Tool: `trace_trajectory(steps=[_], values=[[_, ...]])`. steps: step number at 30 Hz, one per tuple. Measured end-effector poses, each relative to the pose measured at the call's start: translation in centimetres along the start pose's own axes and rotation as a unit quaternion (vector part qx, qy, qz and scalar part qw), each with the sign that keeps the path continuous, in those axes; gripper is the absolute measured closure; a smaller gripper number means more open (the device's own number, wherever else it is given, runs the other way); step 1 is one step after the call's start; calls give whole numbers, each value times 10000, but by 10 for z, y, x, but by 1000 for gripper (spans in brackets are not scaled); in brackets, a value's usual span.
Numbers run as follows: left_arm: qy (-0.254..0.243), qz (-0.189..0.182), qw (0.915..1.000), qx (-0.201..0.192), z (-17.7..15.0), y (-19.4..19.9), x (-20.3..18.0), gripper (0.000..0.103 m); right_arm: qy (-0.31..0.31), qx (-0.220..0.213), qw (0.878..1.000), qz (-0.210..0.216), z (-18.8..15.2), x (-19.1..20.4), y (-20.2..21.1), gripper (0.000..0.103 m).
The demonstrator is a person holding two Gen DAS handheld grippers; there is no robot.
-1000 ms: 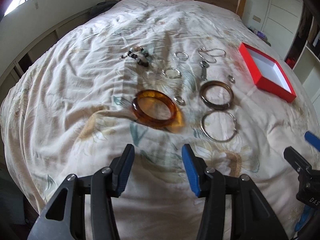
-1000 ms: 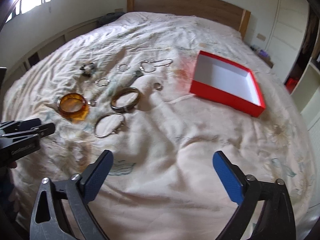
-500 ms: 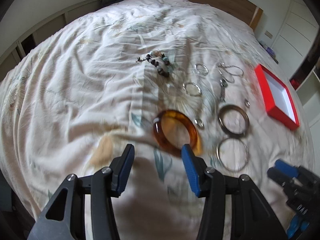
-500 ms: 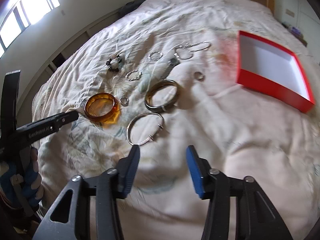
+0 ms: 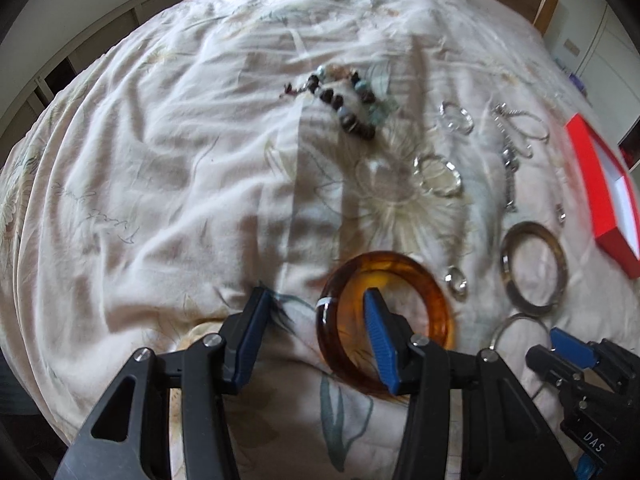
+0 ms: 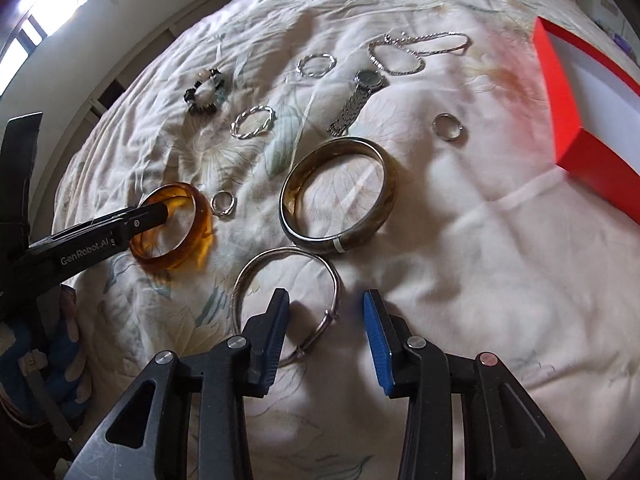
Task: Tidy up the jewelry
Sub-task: 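Grasp the amber bangle with the left tool while the right tool grasps the silver bangle, then carry both bangles over the red box and lower them inside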
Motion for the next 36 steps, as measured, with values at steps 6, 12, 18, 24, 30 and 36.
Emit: trace_trajectory(steps=[6, 12, 18, 24, 30, 36], values=[[-152, 190, 9997, 33, -3, -8, -4, 66, 89, 109, 9999, -34, -1, -5, -9, 77], [-118, 125, 9998, -34, -2, -6, -3, 78, 245, 102, 9996, -60, -1, -3, -6, 90], [-38, 86, 9998, -174, -2, 6, 1, 85, 306, -29, 9992, -244, -13, 0, 16, 92], [-21, 95, 9995, -315, -6, 26, 5, 92, 282, -253, 9984, -408, -24, -3, 41, 95], [-89, 112, 9987, -492, -15, 47, 6, 92, 359, -483, 9970, -483, -39, 2, 66, 96], [-147, 35, 9971, -746, -21, 75, 10, 92, 411, -679, 9960, -411, -54, 12, 85, 96]])
Point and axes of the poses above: each gripper's, at about its wrist camera, not at the fingertips, and y roughly against the way its jaws point, x to its left, z to its top, the point moved 5 cm from there along -y, roughly the way its jaws point, and after that the axes turned 6 degrees about z, right-handed, at the moved point
